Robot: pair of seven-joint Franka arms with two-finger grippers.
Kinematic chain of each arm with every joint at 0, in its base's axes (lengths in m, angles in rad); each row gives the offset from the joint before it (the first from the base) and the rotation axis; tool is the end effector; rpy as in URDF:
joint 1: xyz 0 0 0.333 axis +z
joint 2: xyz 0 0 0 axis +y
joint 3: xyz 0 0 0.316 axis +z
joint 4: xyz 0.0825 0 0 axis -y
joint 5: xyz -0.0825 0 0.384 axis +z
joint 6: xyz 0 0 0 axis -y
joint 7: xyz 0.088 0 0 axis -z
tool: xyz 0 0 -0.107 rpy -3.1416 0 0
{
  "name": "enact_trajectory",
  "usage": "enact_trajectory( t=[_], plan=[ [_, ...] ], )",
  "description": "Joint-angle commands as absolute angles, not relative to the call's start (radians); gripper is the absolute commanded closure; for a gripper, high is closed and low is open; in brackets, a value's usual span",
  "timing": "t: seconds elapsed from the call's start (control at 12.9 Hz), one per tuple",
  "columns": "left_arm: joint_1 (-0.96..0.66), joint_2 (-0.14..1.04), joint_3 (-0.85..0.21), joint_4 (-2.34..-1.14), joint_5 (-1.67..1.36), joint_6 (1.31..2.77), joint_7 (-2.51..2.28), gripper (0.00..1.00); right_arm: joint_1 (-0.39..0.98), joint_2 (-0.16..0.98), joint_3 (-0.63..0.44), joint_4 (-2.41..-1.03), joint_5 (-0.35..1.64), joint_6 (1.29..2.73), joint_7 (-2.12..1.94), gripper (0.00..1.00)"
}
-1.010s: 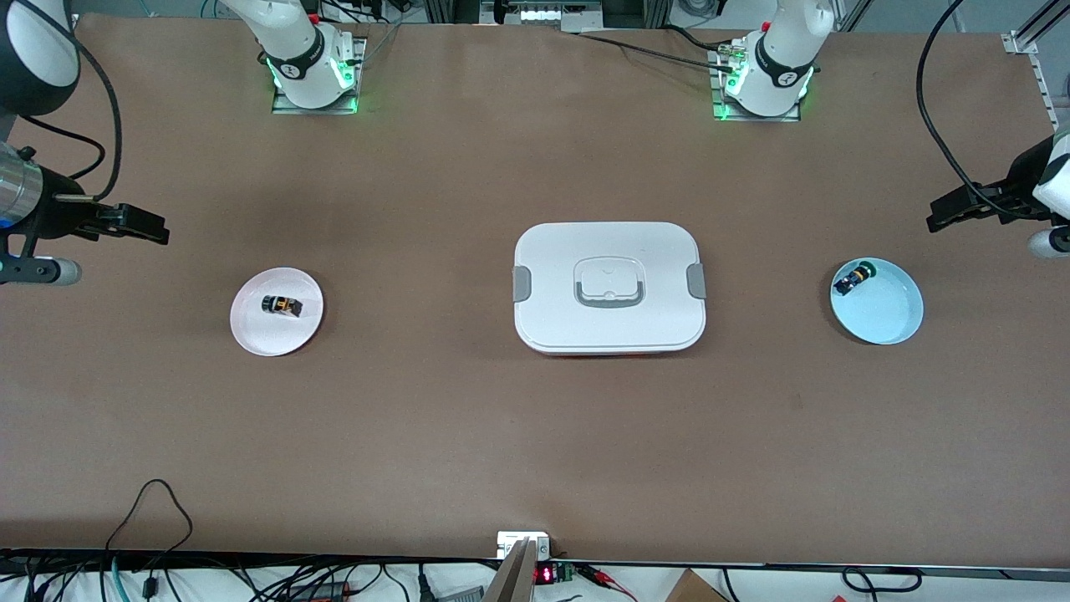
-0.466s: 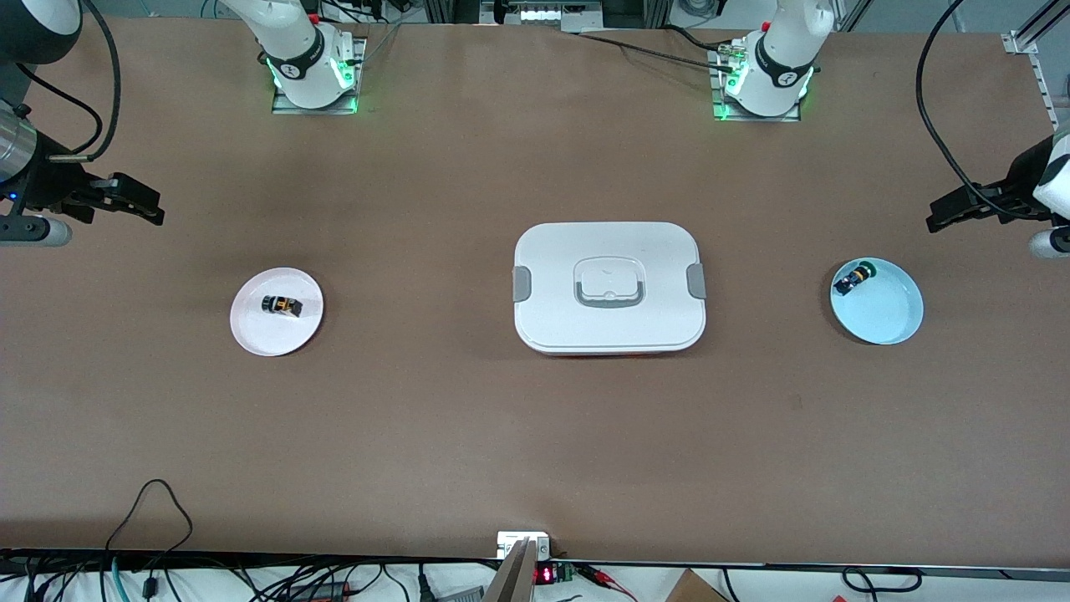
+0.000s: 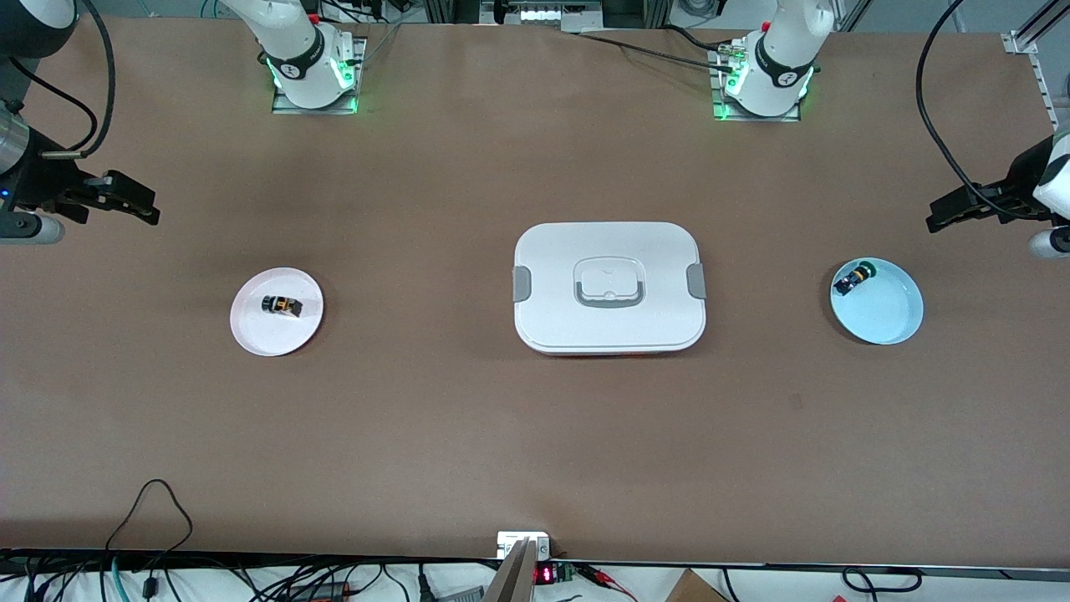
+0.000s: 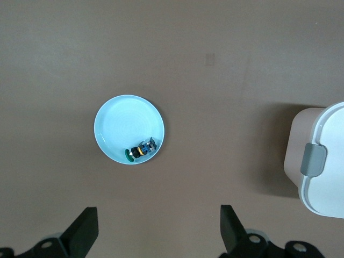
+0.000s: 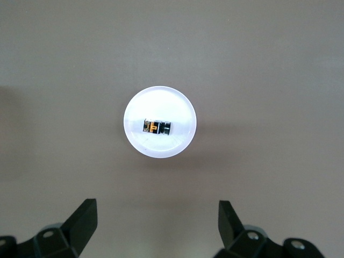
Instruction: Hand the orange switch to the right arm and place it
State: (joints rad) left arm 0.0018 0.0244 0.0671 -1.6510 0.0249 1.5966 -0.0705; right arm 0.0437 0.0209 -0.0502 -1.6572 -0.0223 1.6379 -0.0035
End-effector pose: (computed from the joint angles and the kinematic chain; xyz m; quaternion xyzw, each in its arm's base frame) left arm 0.5585 0.0407 0.5753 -0.9968 -0.0688 0.0393 0.0133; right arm 0.5633 -0.0056 0.5777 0.9997 -0.0005 -0.0201 0.0115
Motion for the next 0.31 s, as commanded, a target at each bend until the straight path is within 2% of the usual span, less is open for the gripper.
enact_trajectory(
  t=[0.0, 0.23],
  plan=[
    [0.005, 0.028, 0.064, -1.637, 0.012, 1.58, -0.08, 0.0, 0.044, 0.015, -0.051, -1.647, -0.026, 1.637, -0.02, 0.0],
    [0.005, 0.028, 0.066, -1.638, 0.012, 1.58, -0.08, 0.0, 0.048, 0.015, -0.048, -1.646, -0.028, 1.621, -0.018, 0.0]
  ],
)
